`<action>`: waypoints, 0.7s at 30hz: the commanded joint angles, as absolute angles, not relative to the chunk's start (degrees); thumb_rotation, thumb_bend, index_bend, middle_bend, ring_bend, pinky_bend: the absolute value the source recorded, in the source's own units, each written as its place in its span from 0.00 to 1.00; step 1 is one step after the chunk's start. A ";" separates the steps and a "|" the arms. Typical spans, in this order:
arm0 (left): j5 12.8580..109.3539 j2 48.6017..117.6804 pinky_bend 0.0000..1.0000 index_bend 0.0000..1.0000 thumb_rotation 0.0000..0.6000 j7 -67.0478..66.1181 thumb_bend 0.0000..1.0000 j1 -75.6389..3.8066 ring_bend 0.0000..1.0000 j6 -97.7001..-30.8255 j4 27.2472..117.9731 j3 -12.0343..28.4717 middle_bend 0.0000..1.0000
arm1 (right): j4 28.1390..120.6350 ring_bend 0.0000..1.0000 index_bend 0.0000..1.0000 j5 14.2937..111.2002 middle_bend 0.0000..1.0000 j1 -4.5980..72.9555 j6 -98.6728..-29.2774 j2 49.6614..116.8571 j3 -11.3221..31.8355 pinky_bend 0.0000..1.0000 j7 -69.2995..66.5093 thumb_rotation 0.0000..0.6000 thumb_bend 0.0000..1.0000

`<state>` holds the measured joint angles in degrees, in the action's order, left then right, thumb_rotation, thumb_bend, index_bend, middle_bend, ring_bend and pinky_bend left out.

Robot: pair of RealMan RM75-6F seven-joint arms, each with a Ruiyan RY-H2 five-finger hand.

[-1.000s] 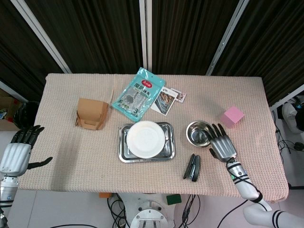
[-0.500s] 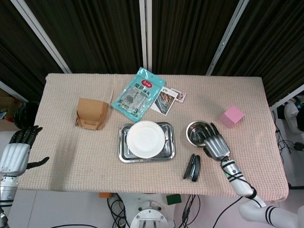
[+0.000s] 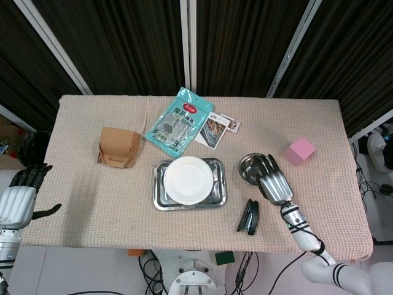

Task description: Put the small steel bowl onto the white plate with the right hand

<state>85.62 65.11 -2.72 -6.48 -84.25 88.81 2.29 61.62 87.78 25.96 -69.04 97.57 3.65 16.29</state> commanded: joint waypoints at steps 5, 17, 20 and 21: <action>85.11 65.33 0.16 0.14 0.86 -2.11 0.04 -6.31 0.10 -84.00 88.04 2.27 0.14 | 64.17 0.00 1.00 90.86 0.09 25.22 -76.10 95.72 4.49 0.00 13.76 1.00 0.62; 85.12 65.17 0.16 0.14 0.86 -1.23 0.04 -5.97 0.09 -84.70 87.54 2.48 0.14 | 70.99 0.00 1.00 97.56 0.13 33.64 -75.61 97.65 7.48 0.00 16.54 1.00 0.62; 84.77 65.09 0.16 0.14 0.86 -1.36 0.04 -5.75 0.10 -84.65 87.61 2.43 0.14 | 69.63 0.00 1.00 97.59 0.13 35.99 -73.19 100.97 7.76 0.00 17.41 1.00 0.62; 84.66 65.06 0.16 0.14 0.87 -1.42 0.04 -5.72 0.10 -84.56 87.63 2.40 0.14 | 68.79 0.00 1.00 97.66 0.13 36.64 -72.71 102.04 7.87 0.00 17.69 1.00 0.62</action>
